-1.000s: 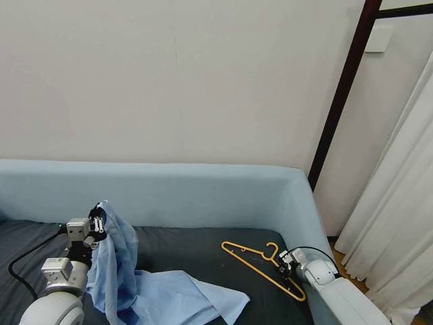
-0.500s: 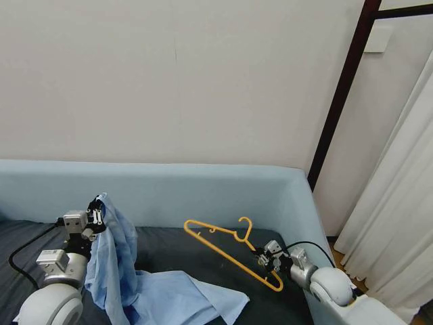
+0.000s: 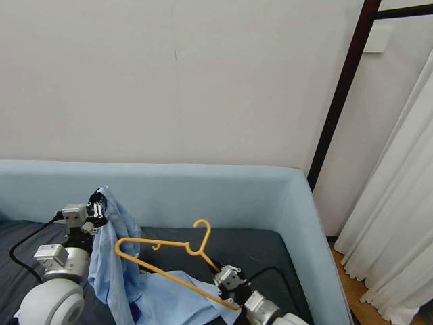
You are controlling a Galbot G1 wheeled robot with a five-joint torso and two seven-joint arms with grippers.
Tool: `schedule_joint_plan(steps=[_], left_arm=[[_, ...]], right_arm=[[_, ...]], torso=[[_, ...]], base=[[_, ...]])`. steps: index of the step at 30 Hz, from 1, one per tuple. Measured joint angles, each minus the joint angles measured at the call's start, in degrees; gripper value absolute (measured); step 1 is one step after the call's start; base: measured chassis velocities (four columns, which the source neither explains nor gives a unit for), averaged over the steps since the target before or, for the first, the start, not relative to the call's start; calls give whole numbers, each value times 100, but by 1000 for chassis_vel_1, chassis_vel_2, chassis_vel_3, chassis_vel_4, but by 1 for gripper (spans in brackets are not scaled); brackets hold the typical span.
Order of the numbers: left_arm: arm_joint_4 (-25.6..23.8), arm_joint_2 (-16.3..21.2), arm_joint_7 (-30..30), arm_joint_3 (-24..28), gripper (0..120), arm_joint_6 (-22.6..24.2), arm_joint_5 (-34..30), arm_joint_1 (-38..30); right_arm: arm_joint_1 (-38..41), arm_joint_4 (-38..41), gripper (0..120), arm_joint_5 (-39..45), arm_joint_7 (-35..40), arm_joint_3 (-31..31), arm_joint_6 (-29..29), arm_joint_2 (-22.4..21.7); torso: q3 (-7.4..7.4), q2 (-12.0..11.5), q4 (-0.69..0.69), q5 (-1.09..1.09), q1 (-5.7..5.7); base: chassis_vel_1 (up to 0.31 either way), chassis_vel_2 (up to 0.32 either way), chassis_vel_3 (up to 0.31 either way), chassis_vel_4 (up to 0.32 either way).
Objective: Pick up the clothes from the sofa and hang them on the clothes hanger.
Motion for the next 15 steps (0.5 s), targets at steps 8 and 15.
schedule_joint_plan(steps=[8, 15], left_arm=[[-19, -189, -115, 73, 0, 121, -78, -149], [-338, -280, -439, 66, 0, 472, -150, -141]], right_arm=[[627, -308, 5, -188, 537, -789, -471, 373], [1097, -323, 5, -309, 1104, -1441, -1427, 664]], torso=[[1, -1, -2, 1, 0], [0, -1, -2, 1, 0]], base=[[0, 0, 0, 0], [0, 0, 0, 0]])
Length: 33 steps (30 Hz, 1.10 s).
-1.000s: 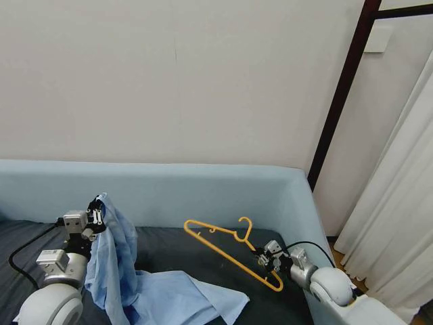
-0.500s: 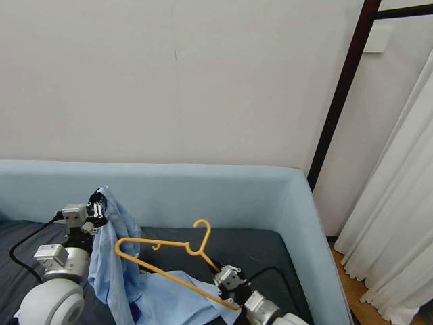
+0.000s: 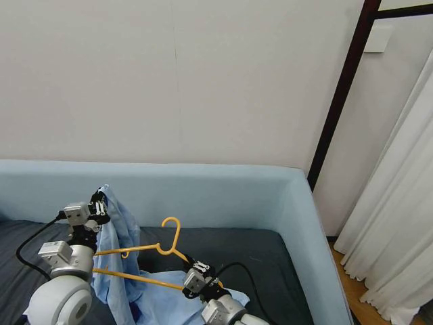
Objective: Pick up the clothes from the sofa and hang them on the clothes hanger.
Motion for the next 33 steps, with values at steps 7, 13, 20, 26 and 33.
schedule_joint_plan(steps=[7, 13, 20, 26, 33], left_arm=[[-357, -79, -325, 7, 0, 332, -51, 71], [-458, -175, -499, 80, 0, 496, -117, 136], [-520, -144, -501, 59, 0, 471, -107, 197], [-715, -126, -498, 53, 0, 467, -65, 241], [-656, -37, -496, 47, 0, 457, 104, 270]], right_arm=[[246, -16, 5, 628, 570, -411, -529, 358], [421, -87, 5, 1864, 1484, -645, -778, 1014], [549, -159, 5, 2815, 2232, -517, -1125, 1273], [557, -234, 5, 2842, 2311, -357, -1314, 1011], [609, -298, 5, 2692, 2283, -220, -1315, 780]], torso=[[0, 0, 0, 0, 0], [0, 0, 1, -1, 0], [0, 0, 1, -1, 0], [0, 0, 0, 0, 0], [0, 0, 0, 1, 0]], base=[[0, 0, 0, 0], [0, 0, 0, 0], [0, 0, 0, 0], [0, 0, 0, 0], [0, 0, 0, 0]])
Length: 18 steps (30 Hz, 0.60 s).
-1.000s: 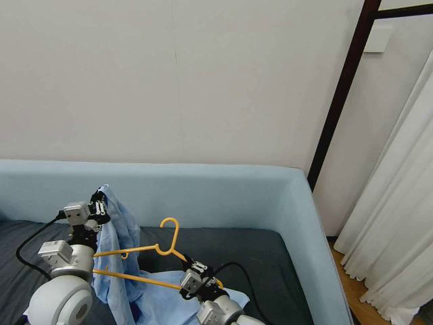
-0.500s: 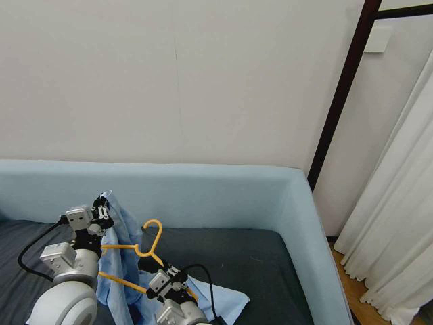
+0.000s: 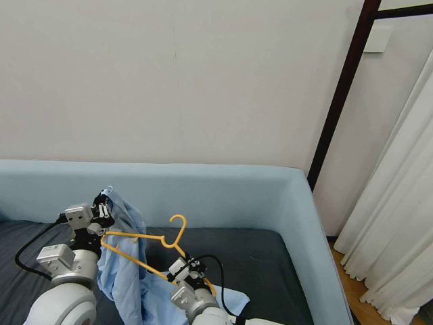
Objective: Pick up the clothes from the sofa and hang them on the clothes hanger.
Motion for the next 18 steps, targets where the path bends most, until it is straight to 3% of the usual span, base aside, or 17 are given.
schedule_joint_plan(steps=[8, 18], left_arm=[[58, 44, -148, 22, 0, 117, 65, -42], [253, 50, 28, 46, 0, -427, -198, -402]], right_arm=[[298, -183, 5, -34, -28, 166, 107, 6], [786, -856, 5, -401, -233, 481, 417, 321]], torso=[[0, 0, 1, 0, 0], [0, 1, 1, -1, 0]], base=[[0, 0, 0, 0], [0, 0, 0, 0]])
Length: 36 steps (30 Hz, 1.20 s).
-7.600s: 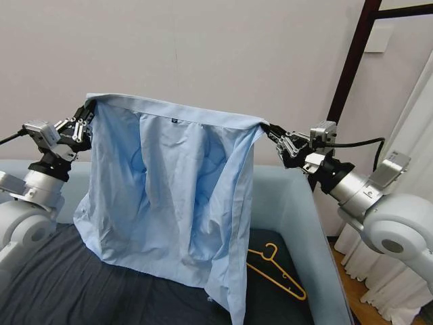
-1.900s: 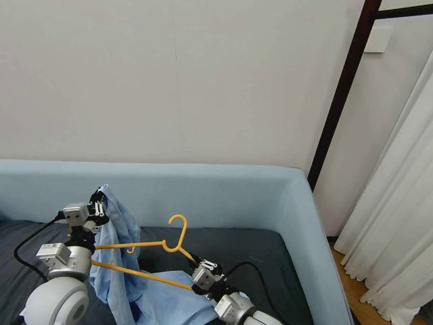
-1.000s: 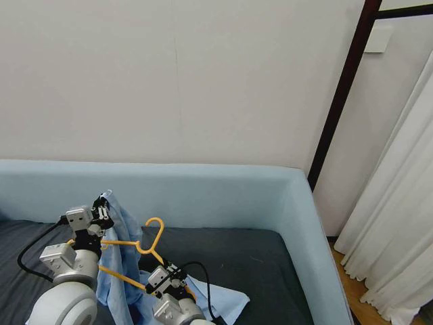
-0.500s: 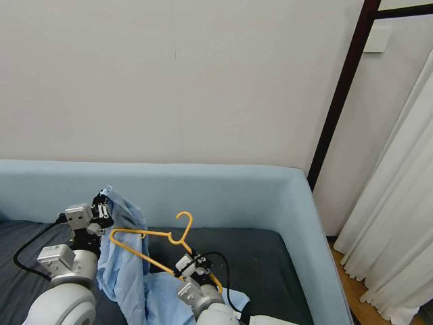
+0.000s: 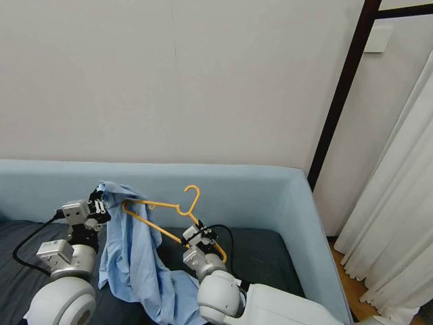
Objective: Pick up the clothes from the sofa and hang them on the clothes hanger.
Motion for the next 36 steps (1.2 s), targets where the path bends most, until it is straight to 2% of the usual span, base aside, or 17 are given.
schedule_joint_plan(steps=[7, 15, 20, 26, 36], left_arm=[[-102, 75, 4, -86, 0, -151, -143, -207], [-159, 117, -7, -180, 0, -263, -10, -287], [55, -55, -103, -6, 0, -195, 292, -12], [190, -174, -149, 97, 0, -97, 312, 93], [190, -251, -158, 77, 0, -43, 349, 180]], right_arm=[[389, -334, 5, -760, -429, 372, 313, 171], [717, 41, 5, -1356, -941, 293, 465, -38], [94, -5, 5, -1945, -1115, -2, 654, -228], [-816, 41, 5, -2371, -1078, -124, 762, -323], [-1088, 534, 5, -2731, -1098, -136, 730, -598]], torso=[[0, 0, 0, 1, 0], [-1, 0, 0, 2, 0], [-1, 0, 0, 0, 0], [-1, 0, -1, 1, 0], [-1, 0, -1, 1, 0]], base=[[0, 0, 0, 0], [0, 0, 0, 0], [0, 0, 0, 0], [0, 0, 0, 0], [0, 0, 0, 0]])
